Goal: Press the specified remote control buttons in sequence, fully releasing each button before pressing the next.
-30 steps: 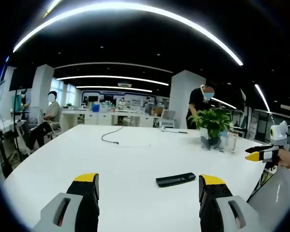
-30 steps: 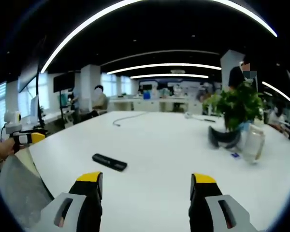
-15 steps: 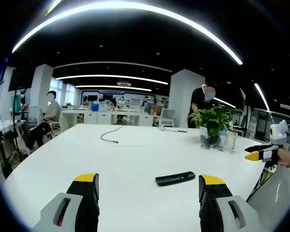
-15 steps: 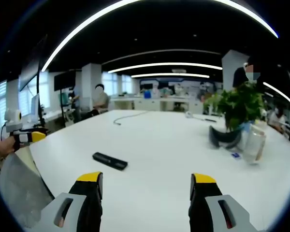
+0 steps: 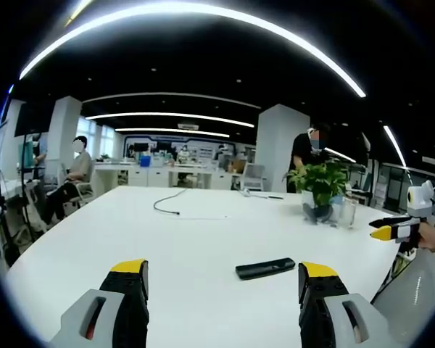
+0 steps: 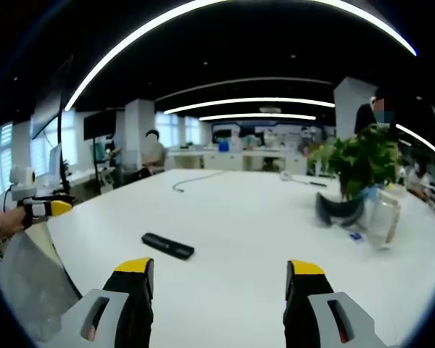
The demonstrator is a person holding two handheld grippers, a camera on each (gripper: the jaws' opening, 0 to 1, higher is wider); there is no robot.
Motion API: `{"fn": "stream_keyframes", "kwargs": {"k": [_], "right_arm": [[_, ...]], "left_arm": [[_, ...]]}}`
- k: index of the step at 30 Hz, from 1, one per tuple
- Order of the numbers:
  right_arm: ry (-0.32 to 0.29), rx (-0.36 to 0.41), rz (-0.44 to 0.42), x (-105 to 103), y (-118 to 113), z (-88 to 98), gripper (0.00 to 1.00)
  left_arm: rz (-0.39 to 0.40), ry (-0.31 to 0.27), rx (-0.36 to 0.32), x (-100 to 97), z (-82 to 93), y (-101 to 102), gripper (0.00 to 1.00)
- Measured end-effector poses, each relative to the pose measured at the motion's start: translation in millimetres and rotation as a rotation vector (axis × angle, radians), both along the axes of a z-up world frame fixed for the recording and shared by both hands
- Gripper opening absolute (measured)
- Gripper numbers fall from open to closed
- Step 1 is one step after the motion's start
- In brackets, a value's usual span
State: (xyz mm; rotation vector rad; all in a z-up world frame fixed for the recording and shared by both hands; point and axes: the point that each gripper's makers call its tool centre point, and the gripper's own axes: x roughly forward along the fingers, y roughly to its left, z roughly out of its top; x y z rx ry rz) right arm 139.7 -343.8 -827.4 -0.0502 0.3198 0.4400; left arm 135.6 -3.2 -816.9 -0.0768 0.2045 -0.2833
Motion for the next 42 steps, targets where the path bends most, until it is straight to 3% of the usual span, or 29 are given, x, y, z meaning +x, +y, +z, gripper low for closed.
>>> {"fn": "stream_keyframes", "kwargs": {"k": [10,18,26,32,34,38,42], "right_arm": [[0.046,-0.069,0.082,-1,11,-13.0,0.73],[0.061,-0.056,0.118,0,13,-16.1,0.72],[0.059,-0.032,0.045,6,-1,-14.1,0.71],[0.037,-0.062,-0.013,10,-12,-11.2,0.71],[0.055,-0.077,-0.034,10,-15,-14.8,0.71],[0.058,-0.075,-0.022,10,-13,-15.4,0.70],[0.059,-0.093,-0.028,10,-14,-16.2,0.70]], "left_arm": [[0.043,0.059,0.037,2.5,-10.5,4,0.89],[0.075,0.129,0.089,5.1,-25.6,9,0.89],[-0.006,0.189,0.081,3.5,-36.5,-9,0.89],[-0.018,0.198,-0.021,6.7,-34.1,-5,0.90],[-0.020,0.237,-0.073,5.9,-37.0,-5,0.90],[-0.060,0.257,-0.063,9.3,-35.9,-10,0.89],[-0.165,0.283,0.008,15.5,-32.6,-22,0.87]]}}
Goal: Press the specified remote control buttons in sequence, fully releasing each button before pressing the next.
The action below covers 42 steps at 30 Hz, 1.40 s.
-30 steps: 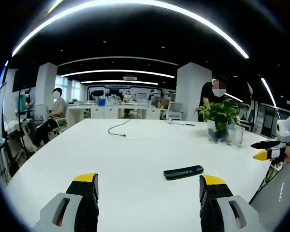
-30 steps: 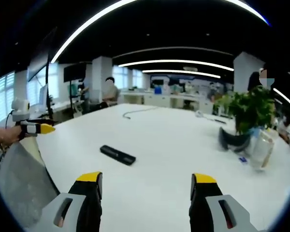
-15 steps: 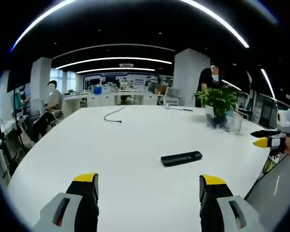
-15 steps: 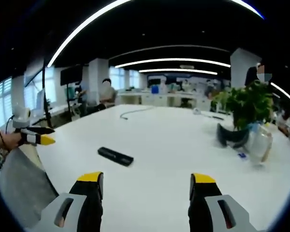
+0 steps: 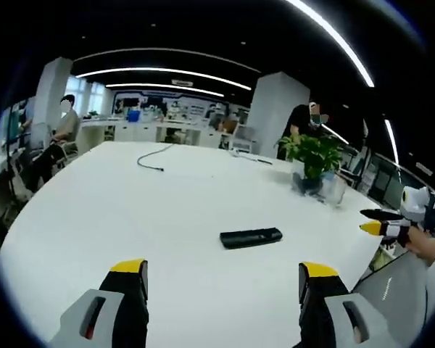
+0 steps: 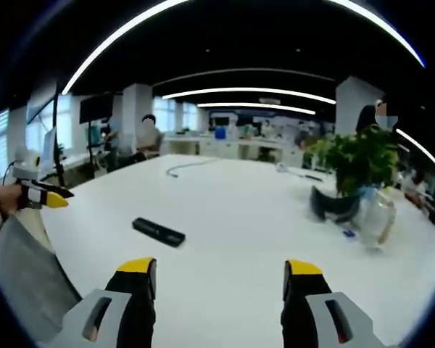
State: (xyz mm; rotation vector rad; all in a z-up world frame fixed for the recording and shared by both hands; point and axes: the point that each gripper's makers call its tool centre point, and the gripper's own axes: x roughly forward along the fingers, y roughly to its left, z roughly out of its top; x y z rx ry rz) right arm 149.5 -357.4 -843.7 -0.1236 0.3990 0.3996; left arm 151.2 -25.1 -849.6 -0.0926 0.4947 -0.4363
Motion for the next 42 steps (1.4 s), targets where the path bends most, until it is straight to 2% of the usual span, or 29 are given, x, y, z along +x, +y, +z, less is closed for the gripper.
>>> {"fn": "stream_keyframes", "kwargs": {"k": [2,4,7,14,21,25,31,34,39,42], "right_arm": [[0.002,-0.005,-0.005,-1,-1,-0.5,0.69],[-0.002,0.005,-0.009,-1,-1,0.8,0.69],[0.003,0.008,-0.008,-1,-1,0.1,0.69],[0.013,0.003,0.008,-3,0,-2.8,0.68],[0.017,0.012,0.018,-3,0,-5.3,0.68],[0.017,0.018,0.021,-3,1,-5.0,0.68],[0.021,0.036,0.029,-4,3,-4.2,0.68],[0.023,0.037,0.032,-4,3,-4.5,0.68],[0.024,0.041,0.030,-4,3,-3.8,0.68],[0.024,0.047,0.029,-4,2,-3.4,0.68]], "left_arm": [[-0.025,-0.004,-0.004,6.6,2.1,-4,0.85],[-0.048,0.012,-0.033,13.0,-0.5,-9,0.85],[-0.072,0.034,-0.038,20.0,-5.3,-14,0.85],[-0.174,0.072,0.022,36.2,-16.7,-30,0.85],[-0.220,0.096,0.012,56.8,-21.7,-45,0.85],[-0.284,0.120,0.063,63.3,-30.2,-54,0.84],[-0.346,0.160,0.101,73.1,-40.8,-66,0.83],[-0.402,0.174,0.163,77.6,-47.5,-71,0.83],[-0.455,0.151,0.204,86.9,-49.5,-79,0.78],[-0.513,0.140,0.261,90.8,-52.3,-84,0.75]]}}
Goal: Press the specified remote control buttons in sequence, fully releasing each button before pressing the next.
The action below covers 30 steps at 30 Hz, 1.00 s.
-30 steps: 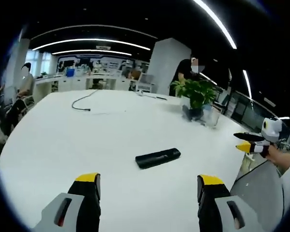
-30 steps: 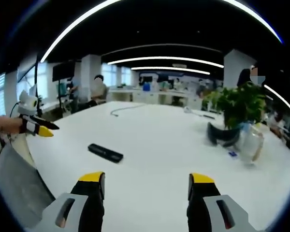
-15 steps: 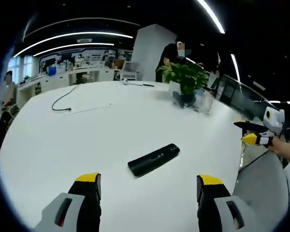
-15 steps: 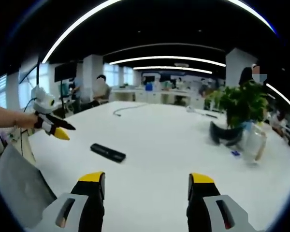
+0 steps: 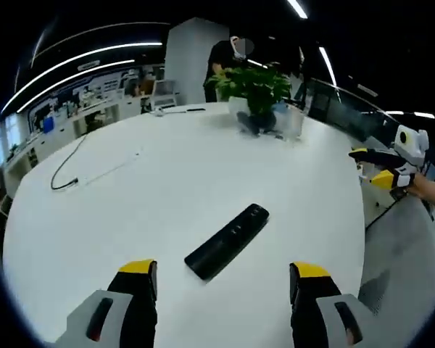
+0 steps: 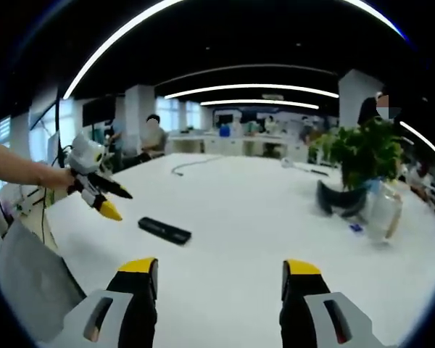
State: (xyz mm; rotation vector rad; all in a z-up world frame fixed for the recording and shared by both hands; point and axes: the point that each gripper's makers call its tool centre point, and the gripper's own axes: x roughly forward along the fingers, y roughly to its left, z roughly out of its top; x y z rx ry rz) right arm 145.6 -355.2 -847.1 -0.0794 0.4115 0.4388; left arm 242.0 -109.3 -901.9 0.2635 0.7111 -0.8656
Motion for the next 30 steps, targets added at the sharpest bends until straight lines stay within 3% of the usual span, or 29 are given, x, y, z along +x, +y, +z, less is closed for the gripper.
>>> {"fn": "stream_keyframes", "kwargs": {"k": [10,14,22,30], "right_arm": [[0.001,0.010,-0.004,1,-1,0.9,0.67],[0.001,0.016,-0.006,1,-1,1.4,0.67],[0.005,0.020,-0.007,2,-2,1.2,0.66],[0.009,0.025,-0.013,3,-4,0.7,0.66]], "left_arm": [[-0.090,0.057,0.037,14.9,-14.7,-13,0.71],[-0.126,0.084,0.087,18.3,-24.6,-13,0.67],[-0.235,0.092,0.193,21.0,-40.3,-18,0.61],[-0.284,0.108,0.217,28.7,-46.3,-31,0.60]]}}
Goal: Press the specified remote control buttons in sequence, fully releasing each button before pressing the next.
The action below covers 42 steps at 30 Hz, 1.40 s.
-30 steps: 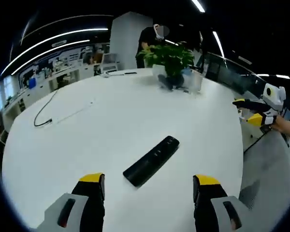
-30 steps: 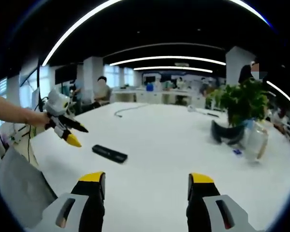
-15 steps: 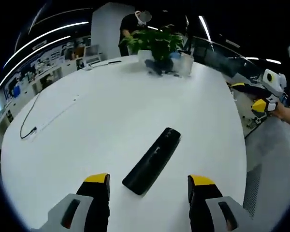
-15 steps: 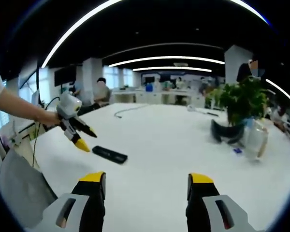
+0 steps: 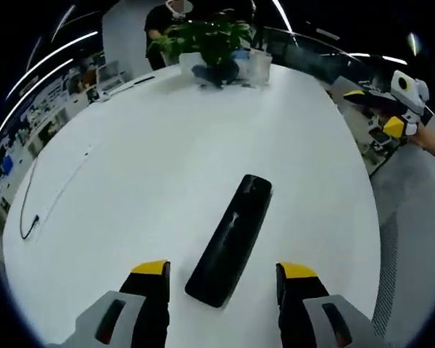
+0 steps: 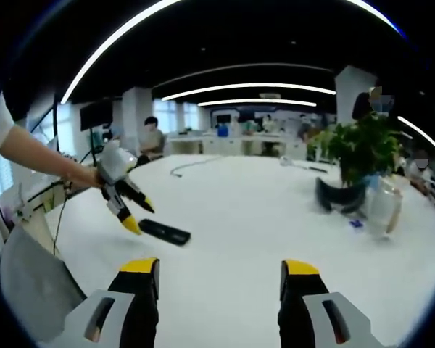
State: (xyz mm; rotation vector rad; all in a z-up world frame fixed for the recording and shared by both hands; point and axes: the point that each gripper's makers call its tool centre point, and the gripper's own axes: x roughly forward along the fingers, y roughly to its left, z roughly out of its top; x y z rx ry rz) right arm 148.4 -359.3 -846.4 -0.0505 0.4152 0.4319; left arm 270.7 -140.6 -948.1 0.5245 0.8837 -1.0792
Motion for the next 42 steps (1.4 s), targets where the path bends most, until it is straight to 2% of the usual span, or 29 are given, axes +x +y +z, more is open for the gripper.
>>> {"fn": "stream_keyframes", "kwargs": {"k": [8,12,15,25,28,30,31,42], "right_arm": [[0.003,0.002,0.001,0,0,-0.6,0.64],[-0.003,0.004,-0.003,1,-1,0.3,0.63],[0.001,0.004,-0.002,1,-1,-0.5,0.62],[0.008,0.000,0.011,1,1,-2.4,0.61],[0.008,0.004,0.009,1,0,-2.4,0.60],[0.009,0.005,0.011,1,1,-2.8,0.60],[0.010,0.005,0.012,1,1,-2.9,0.60],[0.009,-0.002,0.015,0,1,-3.1,0.59]], "left_arm": [[-0.092,0.006,0.068,4.5,-9.9,-7,0.57],[-0.169,-0.007,0.136,5.8,-17.0,-4,0.55],[-0.176,0.021,0.132,3.3,-18.5,-8,0.51],[-0.211,0.008,0.132,6.8,-17.6,-12,0.48],[-0.260,0.001,0.138,0.5,-17.0,-15,0.41],[-0.323,-0.008,0.148,-6.1,-17.1,-17,0.30],[-0.331,-0.016,0.161,-6.8,-16.7,-16,0.26],[-0.291,-0.022,0.153,-7.9,-15.5,-17,0.24]]}}
